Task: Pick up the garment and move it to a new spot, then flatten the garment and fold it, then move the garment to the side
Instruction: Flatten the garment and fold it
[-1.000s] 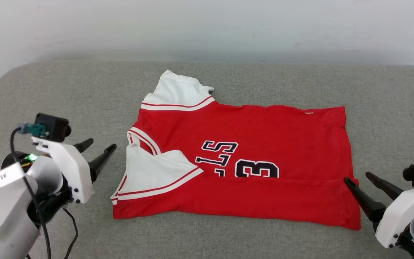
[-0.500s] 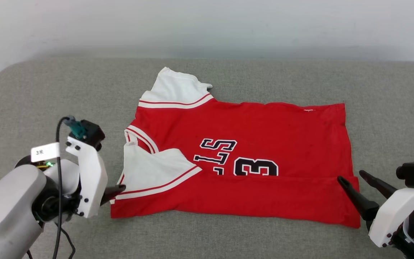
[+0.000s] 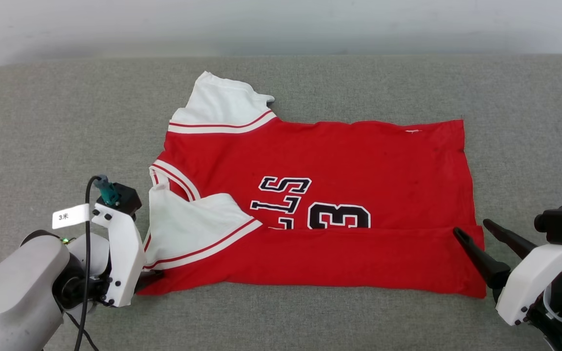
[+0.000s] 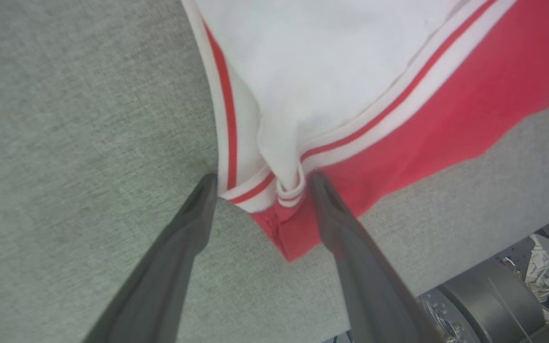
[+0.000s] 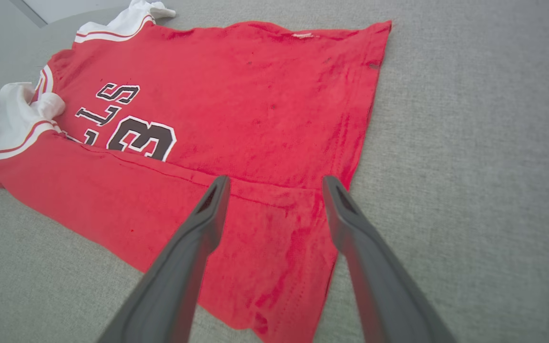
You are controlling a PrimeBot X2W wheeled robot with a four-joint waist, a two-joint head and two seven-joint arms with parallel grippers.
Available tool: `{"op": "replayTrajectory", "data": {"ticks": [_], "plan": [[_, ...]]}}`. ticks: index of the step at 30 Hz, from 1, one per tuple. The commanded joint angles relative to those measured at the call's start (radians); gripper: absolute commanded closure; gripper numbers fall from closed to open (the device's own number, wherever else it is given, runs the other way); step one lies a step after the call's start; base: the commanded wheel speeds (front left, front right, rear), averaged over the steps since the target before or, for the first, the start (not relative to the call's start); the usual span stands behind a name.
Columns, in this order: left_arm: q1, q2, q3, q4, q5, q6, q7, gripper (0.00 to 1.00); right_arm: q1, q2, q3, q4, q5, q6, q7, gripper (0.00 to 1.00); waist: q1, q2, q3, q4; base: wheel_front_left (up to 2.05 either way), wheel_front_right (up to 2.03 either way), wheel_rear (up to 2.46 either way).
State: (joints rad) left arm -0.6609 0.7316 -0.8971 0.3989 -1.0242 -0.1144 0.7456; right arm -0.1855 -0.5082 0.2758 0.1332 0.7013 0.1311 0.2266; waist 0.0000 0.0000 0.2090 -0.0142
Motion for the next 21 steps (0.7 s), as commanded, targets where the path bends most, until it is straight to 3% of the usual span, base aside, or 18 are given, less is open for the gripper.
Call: {"op": "replayTrajectory", "data": {"ticks": [1,6,7,8,16,21], "plan": [[0.022,-0.014,-0.012,0.021,0.001,-0.002,0.003,0.00,-0.015,0.005,0.000,-0.003,-0.005,-0.001,0.001,0.00,0.0000,0.0000,0.007,-0.003,0.00,0.00,0.00],[0.046,-0.052,-0.054,0.092,-0.013,-0.007,0.019,0.00,-0.033,0.000,0.004,-0.005,-0.005,-0.001,0.006,0.00,0.0000,0.0000,0.018,-0.006,0.00,0.00,0.00],[0.048,-0.058,-0.061,0.095,-0.015,-0.009,0.022,0.09,-0.037,-0.002,0.004,-0.006,-0.004,-0.001,0.008,0.00,0.0000,0.0000,0.017,-0.006,0.00,0.00,0.00],[0.048,-0.063,-0.068,0.095,-0.016,-0.012,0.021,1.00,-0.041,-0.006,0.004,-0.008,-0.003,-0.001,0.010,0.00,0.0000,0.0000,0.015,-0.005,0.00,0.00,0.00],[0.005,-0.038,-0.066,0.049,-0.008,-0.014,-0.064,1.00,-0.073,-0.058,0.001,-0.036,-0.014,-0.001,0.047,0.00,0.0000,0.0000,-0.023,0.006,0.00,0.00,0.00],[-0.002,-0.001,-0.072,-0.030,-0.019,-0.015,-0.126,1.00,-0.116,-0.133,0.012,-0.081,-0.019,-0.001,0.149,0.00,0.0000,0.0000,-0.052,0.022,0.00,0.00,0.00]]}}
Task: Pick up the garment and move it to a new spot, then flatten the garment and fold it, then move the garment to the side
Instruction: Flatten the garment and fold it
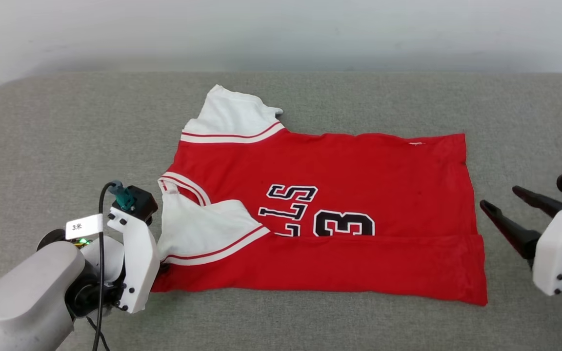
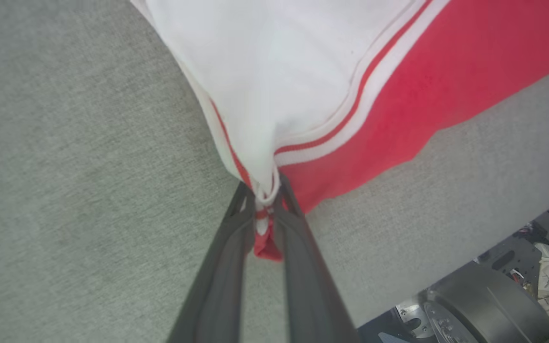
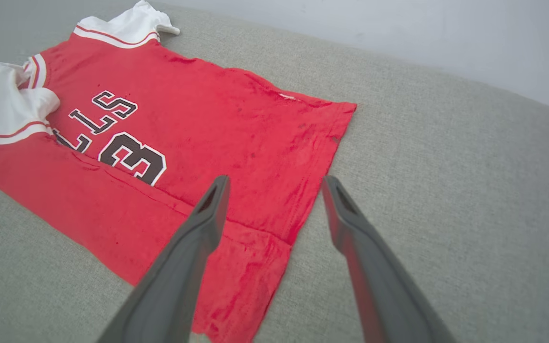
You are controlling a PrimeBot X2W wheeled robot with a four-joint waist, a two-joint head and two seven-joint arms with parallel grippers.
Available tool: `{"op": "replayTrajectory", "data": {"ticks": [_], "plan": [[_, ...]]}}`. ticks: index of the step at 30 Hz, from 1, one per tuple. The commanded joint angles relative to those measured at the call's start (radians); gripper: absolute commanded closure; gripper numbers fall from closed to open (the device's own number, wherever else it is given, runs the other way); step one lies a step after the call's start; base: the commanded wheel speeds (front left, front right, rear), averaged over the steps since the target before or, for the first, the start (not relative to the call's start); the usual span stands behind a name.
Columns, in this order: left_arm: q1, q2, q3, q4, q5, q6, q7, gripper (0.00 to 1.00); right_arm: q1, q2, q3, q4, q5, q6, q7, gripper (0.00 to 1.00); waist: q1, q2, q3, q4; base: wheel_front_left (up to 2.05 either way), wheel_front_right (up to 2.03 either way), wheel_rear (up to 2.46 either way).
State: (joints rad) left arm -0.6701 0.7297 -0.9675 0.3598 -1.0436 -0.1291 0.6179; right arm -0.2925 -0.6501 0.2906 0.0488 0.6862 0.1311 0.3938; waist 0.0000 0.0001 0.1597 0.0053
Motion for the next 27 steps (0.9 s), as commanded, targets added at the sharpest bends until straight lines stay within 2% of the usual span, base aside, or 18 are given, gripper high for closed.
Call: {"op": "replayTrajectory", "data": {"ticks": [1,6,11,14,20,27], "plan": [[0.007,0.006,-0.003,-0.004,-0.002,0.000,-0.006,1.00,-0.017,-0.010,0.002,-0.006,-0.003,-0.001,0.012,0.00,0.0000,-0.0001,-0.007,0.007,0.00,0.00,0.00],[0.007,0.027,-0.009,-0.059,-0.005,0.000,-0.043,1.00,-0.051,-0.091,0.028,-0.043,0.035,-0.001,0.200,0.00,0.0000,-0.0001,-0.015,0.023,0.00,0.00,0.00],[-0.001,0.028,-0.014,-0.087,-0.003,0.000,-0.066,1.00,-0.048,-0.128,0.050,-0.037,0.072,-0.001,0.392,0.00,0.0000,-0.0001,-0.007,0.035,0.00,0.00,0.00],[-0.015,0.023,-0.018,-0.093,0.002,0.000,-0.076,1.00,-0.023,-0.124,0.070,-0.025,0.080,-0.001,0.468,0.00,0.0000,-0.0001,0.003,0.044,0.00,0.00,0.00],[-0.038,0.016,-0.031,-0.101,0.014,0.000,-0.089,1.00,0.015,-0.097,0.102,0.004,0.073,-0.001,0.516,0.00,0.0000,-0.0001,0.029,0.059,0.00,0.00,0.00],[-0.064,0.014,-0.041,-0.102,0.021,0.000,-0.113,1.00,0.027,-0.043,0.141,0.076,0.050,-0.001,0.489,0.00,0.0000,-0.0001,0.073,0.070,0.00,0.00,0.00]]}}
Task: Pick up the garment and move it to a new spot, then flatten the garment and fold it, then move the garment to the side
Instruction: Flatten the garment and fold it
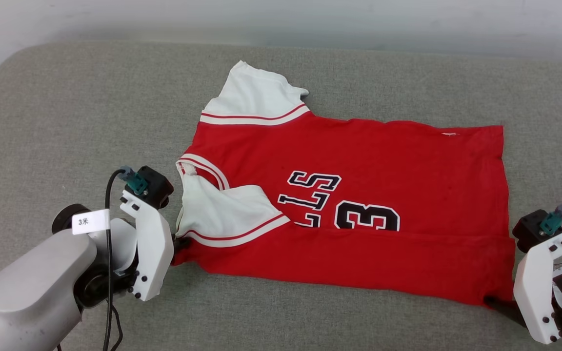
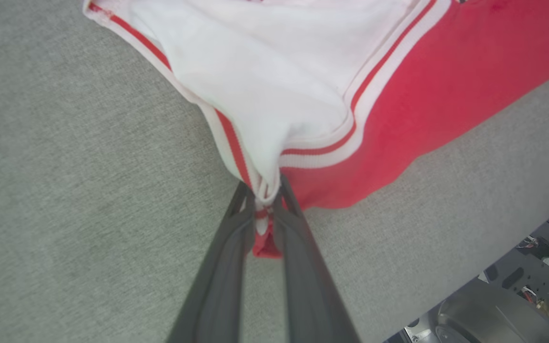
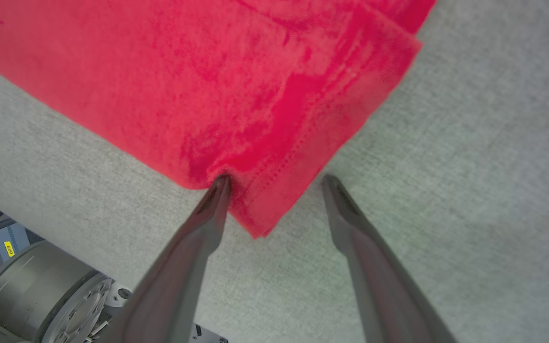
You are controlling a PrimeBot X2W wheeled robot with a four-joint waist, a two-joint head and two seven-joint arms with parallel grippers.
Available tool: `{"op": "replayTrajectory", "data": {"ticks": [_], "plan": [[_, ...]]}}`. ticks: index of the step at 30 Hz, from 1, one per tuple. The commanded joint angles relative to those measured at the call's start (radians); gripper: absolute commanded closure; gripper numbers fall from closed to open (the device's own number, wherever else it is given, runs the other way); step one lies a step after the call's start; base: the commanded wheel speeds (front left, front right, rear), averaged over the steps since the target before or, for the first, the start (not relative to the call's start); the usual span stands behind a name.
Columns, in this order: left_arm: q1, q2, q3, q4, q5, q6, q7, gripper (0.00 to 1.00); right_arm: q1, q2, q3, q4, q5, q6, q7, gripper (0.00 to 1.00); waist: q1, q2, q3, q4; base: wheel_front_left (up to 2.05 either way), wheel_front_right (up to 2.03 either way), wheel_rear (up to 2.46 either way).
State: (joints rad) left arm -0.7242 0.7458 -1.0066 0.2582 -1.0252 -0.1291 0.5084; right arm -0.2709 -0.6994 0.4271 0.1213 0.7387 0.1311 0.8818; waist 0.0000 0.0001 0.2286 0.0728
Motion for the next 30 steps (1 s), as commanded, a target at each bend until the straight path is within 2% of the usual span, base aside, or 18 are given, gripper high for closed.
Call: {"op": "replayTrajectory", "data": {"ticks": [1,11,12,13,14,22,30], "plan": [[-0.013,-0.002,-0.004,0.001,0.005,0.000,-0.006,1.00,0.009,0.015,0.017,0.018,-0.005,-0.001,-0.001,0.00,0.0000,-0.0001,0.010,0.003,0.00,0.00,0.00],[-0.032,-0.001,-0.025,0.018,-0.003,0.000,-0.038,1.00,0.054,0.079,0.153,0.111,0.012,0.003,-0.045,0.00,0.0000,-0.0001,0.036,0.003,0.00,0.00,0.00],[-0.031,-0.001,-0.028,0.021,-0.005,0.000,-0.039,1.00,0.050,0.082,0.158,0.111,0.018,0.005,-0.057,0.52,0.0000,-0.0001,0.035,0.002,0.00,0.00,0.00],[-0.029,-0.001,-0.031,0.024,-0.008,0.000,-0.043,1.00,0.041,0.082,0.162,0.109,0.023,0.005,-0.067,0.84,0.0000,-0.0001,0.033,0.000,0.00,0.00,0.00],[-0.026,-0.001,-0.035,0.027,-0.009,0.000,-0.046,1.00,0.031,0.082,0.163,0.108,0.027,0.005,-0.081,1.00,0.0000,-0.0001,0.028,-0.001,0.00,0.00,0.00],[0.006,0.011,-0.054,0.049,-0.034,0.000,-0.073,1.00,-0.036,0.041,0.118,0.057,0.060,0.001,-0.187,1.00,0.0000,-0.0001,-0.040,-0.015,0.00,0.00,0.00],[0.052,0.043,-0.059,0.030,-0.056,0.000,-0.101,1.00,0.017,-0.022,0.069,-0.030,0.093,-0.001,-0.225,1.00,0.0000,-0.0001,-0.112,-0.021,0.00,0.00,0.00]]}}
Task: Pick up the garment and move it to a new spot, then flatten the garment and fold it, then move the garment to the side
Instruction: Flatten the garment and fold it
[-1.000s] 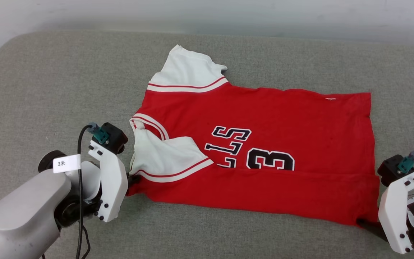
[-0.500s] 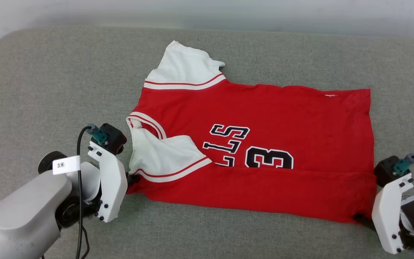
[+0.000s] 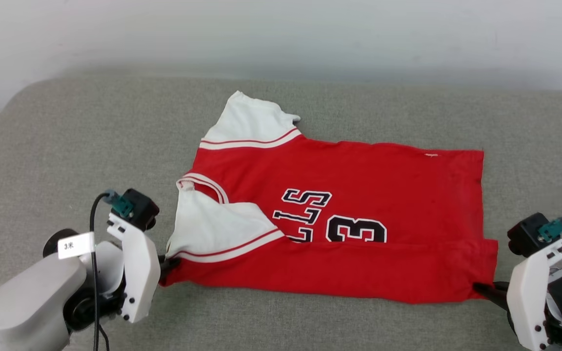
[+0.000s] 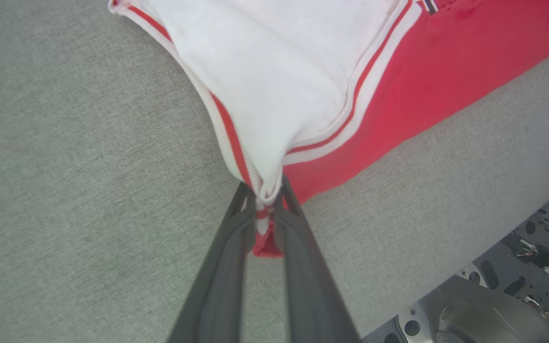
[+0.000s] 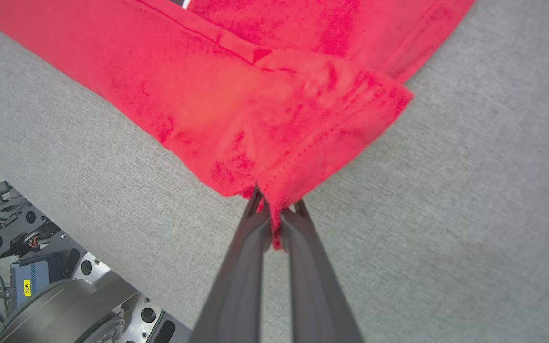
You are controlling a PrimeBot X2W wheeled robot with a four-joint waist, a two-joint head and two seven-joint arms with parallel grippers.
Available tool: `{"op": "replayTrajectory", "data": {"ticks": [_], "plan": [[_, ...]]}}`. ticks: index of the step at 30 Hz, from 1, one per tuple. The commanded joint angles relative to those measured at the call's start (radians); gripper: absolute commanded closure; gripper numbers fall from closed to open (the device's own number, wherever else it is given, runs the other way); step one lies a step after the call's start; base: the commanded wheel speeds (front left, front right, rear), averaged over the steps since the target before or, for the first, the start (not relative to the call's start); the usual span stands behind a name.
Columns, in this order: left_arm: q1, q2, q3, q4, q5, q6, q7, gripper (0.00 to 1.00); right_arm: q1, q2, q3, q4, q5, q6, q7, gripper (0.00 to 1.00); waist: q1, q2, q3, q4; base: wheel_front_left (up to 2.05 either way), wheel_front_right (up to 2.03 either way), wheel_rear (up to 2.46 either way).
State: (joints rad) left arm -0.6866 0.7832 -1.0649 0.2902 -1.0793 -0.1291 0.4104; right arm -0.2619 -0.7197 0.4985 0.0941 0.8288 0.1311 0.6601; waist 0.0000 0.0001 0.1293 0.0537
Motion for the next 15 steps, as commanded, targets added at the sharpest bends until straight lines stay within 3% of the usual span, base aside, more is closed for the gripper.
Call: {"op": "replayTrajectory", "data": {"ticks": [1,15], "plan": [[0.022,0.014,0.000,-0.008,-0.007,0.002,-0.005,1.00,0.021,-0.010,-0.011,-0.016,0.007,-0.001,-0.006,1.00,0.0000,-0.0001,-0.021,-0.002,0.00,0.00,0.00],[0.190,0.124,-0.012,-0.178,-0.073,0.087,-0.026,1.00,0.261,-0.052,-0.180,-0.154,0.023,-0.001,0.066,1.00,0.0000,-0.0001,-0.089,-0.005,0.00,0.00,0.00]]}}
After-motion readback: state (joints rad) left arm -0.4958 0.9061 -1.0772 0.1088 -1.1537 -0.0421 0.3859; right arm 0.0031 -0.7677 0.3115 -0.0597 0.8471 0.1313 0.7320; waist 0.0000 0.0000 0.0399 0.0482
